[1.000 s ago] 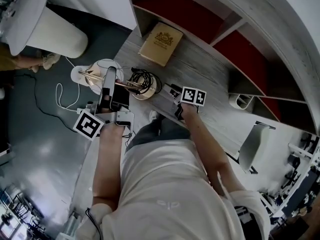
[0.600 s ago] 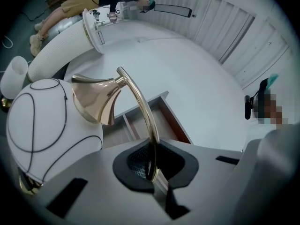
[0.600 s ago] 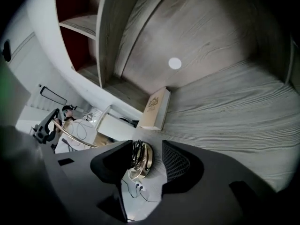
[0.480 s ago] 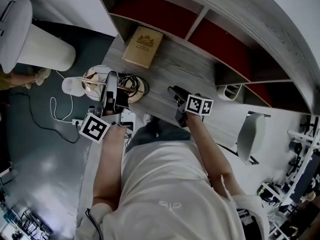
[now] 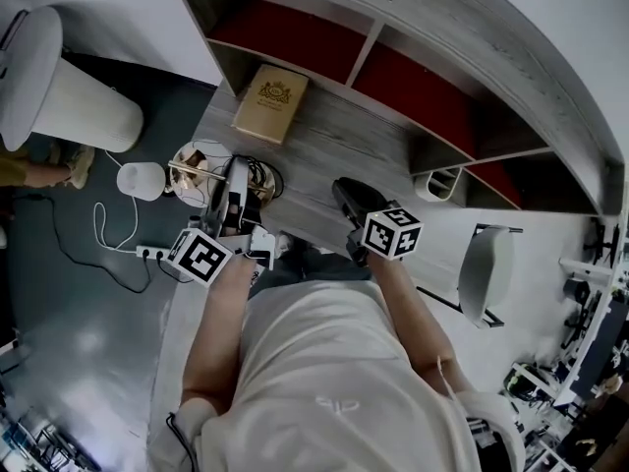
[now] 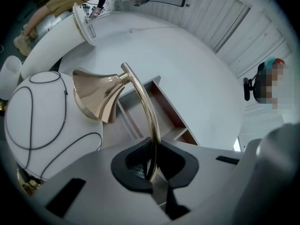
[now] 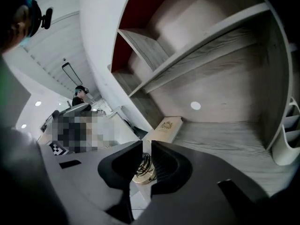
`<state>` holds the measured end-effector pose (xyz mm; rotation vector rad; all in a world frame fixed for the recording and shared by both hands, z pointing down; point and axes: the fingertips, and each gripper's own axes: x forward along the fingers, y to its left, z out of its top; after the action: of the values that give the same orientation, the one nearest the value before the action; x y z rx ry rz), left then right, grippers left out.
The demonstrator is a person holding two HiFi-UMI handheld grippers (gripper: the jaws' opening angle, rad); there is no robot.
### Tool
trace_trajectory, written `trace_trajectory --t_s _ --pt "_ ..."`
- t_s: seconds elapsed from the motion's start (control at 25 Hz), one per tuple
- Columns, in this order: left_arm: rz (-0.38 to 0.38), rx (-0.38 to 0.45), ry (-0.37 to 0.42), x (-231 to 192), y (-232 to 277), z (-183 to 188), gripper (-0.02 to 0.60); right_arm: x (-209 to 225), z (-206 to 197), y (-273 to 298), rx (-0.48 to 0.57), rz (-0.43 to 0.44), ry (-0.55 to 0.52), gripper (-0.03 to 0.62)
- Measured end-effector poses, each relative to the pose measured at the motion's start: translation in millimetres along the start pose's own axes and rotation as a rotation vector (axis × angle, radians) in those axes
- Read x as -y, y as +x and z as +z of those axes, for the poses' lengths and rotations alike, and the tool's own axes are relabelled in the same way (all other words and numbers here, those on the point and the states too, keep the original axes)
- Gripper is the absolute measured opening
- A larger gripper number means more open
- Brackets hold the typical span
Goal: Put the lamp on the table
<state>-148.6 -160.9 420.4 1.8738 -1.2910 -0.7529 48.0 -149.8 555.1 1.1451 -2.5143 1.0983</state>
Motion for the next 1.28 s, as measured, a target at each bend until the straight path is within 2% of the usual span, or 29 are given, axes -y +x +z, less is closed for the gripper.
trace_trajectory --t_s 0.24,0.44,0.56,0.64,0.68,0.84,1.0,1.12,1.28 --pt "-0.008 -0.012 0.011 2.8 0.0 -6.1 0.017 -17.8 18.0 -14.0 0.031 0.015 -0.087 0.071" --pt "-0.025 -0.003 -0.057 3.6 -0.8 -9.1 0.033 -28.4 26.1 -21.6 0.042 0.017 -0.15 0.071" --pt "-0.031 -0.002 -0.126 1.8 -2.5 -9.5 0.128 -36.6 31.6 -23.0 0.049 0.026 -0.178 0.071" --pt "-0.039 -0.022 -0.169 0.8 -6.1 -12.5 0.171 -43.5 35.5 -22.9 0.051 0.034 -0.205 0.071" --pt "-0.037 -0.041 -0.162 0.6 -9.6 -13.4 0.175 -47.8 37.7 -22.5 0.05 0.039 -0.221 0.069" --pt "-0.016 -0.142 -0.025 5.5 -27.4 -16.5 0.175 -68.7 51.9 -21.4 0.061 0.067 -0.284 0.067" --pt "-0.009 -0.205 0.108 10.5 -43.7 -14.3 0.175 -92.5 71.6 -20.2 0.088 0.107 -0.332 0.064" --pt "0.008 -0.225 0.285 12.8 -56.8 -5.9 0.168 -111.1 87.2 -20.1 0.106 0.138 -0.378 0.055" --pt "0.023 -0.216 0.531 20.5 -69.4 13.6 0.087 -134.9 104.7 -21.0 0.128 0.167 -0.465 0.051"
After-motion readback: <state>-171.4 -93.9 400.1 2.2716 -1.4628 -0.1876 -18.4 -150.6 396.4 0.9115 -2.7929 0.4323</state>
